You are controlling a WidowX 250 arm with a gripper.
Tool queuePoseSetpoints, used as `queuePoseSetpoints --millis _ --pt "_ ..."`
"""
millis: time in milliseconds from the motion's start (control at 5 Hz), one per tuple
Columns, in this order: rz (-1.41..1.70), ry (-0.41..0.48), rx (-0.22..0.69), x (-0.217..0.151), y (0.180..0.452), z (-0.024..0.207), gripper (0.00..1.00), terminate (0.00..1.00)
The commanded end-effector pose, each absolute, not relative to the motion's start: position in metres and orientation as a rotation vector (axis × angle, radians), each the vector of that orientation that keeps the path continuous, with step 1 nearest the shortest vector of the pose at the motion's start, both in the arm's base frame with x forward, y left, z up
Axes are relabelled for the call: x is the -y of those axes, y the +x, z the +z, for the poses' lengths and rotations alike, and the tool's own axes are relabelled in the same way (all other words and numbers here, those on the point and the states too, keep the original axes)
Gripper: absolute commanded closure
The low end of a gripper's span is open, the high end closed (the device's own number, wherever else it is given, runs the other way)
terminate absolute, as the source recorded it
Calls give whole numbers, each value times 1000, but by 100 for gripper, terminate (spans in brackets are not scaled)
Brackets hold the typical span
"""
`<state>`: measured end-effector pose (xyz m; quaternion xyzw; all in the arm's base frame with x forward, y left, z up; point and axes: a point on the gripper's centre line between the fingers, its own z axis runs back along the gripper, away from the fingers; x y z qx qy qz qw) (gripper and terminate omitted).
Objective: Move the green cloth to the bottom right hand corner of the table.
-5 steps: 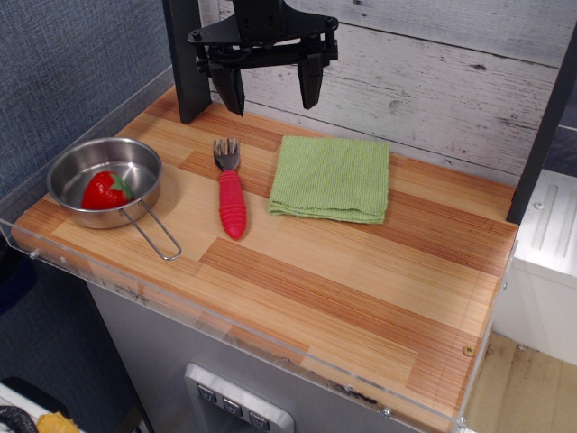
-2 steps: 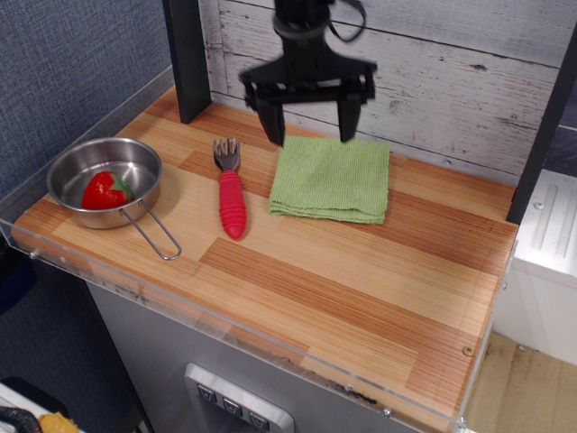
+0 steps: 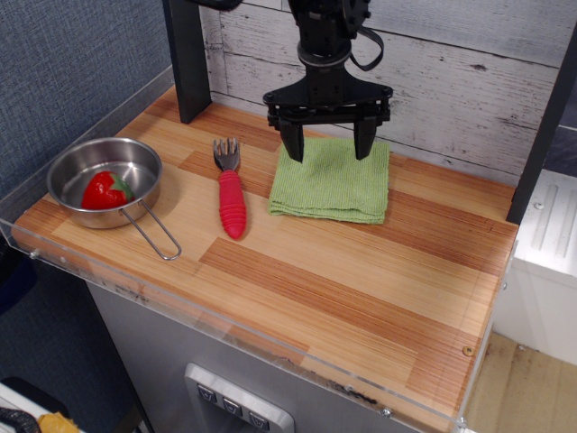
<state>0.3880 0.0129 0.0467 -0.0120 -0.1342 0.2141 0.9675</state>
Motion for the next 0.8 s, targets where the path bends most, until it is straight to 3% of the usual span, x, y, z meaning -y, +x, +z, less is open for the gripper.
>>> queuePoseSetpoints --millis 0,600 --pt "440 -27 264 -12 392 44 0 0" --pt "469 15 235 -6 382 24 0 0"
